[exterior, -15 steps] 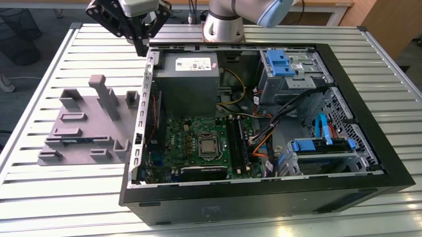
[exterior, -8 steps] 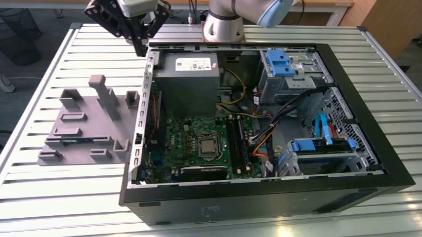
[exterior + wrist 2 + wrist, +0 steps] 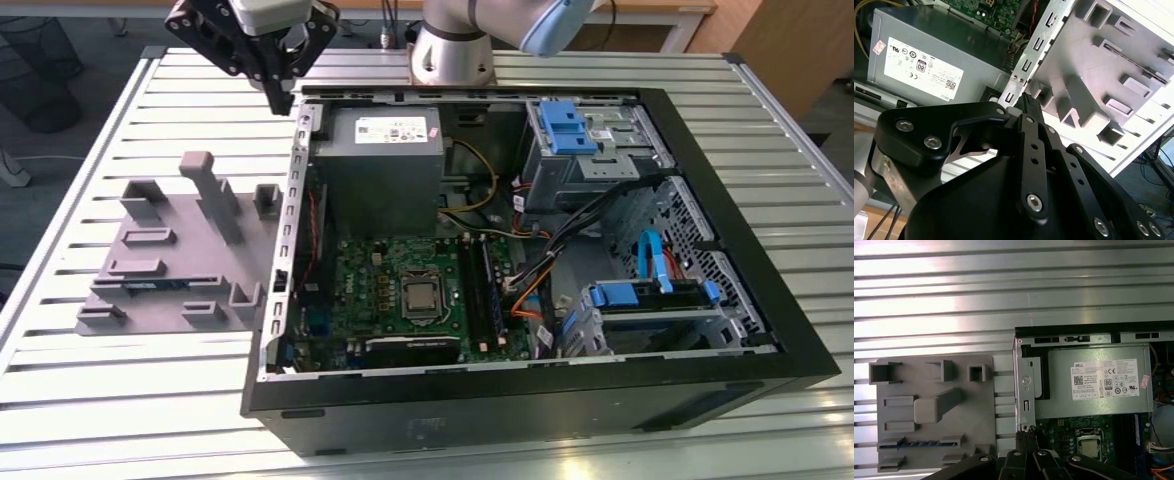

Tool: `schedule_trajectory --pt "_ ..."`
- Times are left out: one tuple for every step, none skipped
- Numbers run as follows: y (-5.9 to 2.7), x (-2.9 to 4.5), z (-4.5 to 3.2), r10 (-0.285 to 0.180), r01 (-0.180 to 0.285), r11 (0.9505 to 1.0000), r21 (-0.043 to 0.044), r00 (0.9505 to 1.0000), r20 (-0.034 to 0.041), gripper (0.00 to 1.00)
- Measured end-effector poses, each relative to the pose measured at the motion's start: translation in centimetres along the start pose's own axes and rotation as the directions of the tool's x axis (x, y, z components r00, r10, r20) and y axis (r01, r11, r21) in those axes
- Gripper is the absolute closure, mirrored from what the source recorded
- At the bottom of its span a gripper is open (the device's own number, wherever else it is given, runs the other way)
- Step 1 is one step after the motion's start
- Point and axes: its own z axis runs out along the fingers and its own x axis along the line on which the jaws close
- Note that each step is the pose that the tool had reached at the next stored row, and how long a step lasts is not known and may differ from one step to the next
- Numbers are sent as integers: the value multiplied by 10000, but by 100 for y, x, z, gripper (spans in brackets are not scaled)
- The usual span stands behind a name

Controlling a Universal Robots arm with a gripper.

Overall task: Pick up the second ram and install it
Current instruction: 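Reach for the second ram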

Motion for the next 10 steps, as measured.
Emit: schedule_trajectory --pt "0 2 0 0 0 10000 0 10000 0 89" --pt "0 3 0 -1 1 10000 0 10000 -1 89" --pt "0 4 0 0 0 10000 0 10000 -1 89" --pt "0 4 0 0 0 10000 0 10000 -1 89" --pt "0 6 -1 0 0 10000 1 10000 -1 89" --pt "-1 11 -1 2 -2 10000 0 10000 0 89" --pt "-1 12 -1 1 -1 10000 0 10000 -1 89" --pt "-1 12 -1 -1 1 10000 1 10000 -1 89" --pt "-1 13 0 -1 1 10000 0 10000 -1 89" --pt "-1 15 0 -1 1 10000 0 10000 0 89"
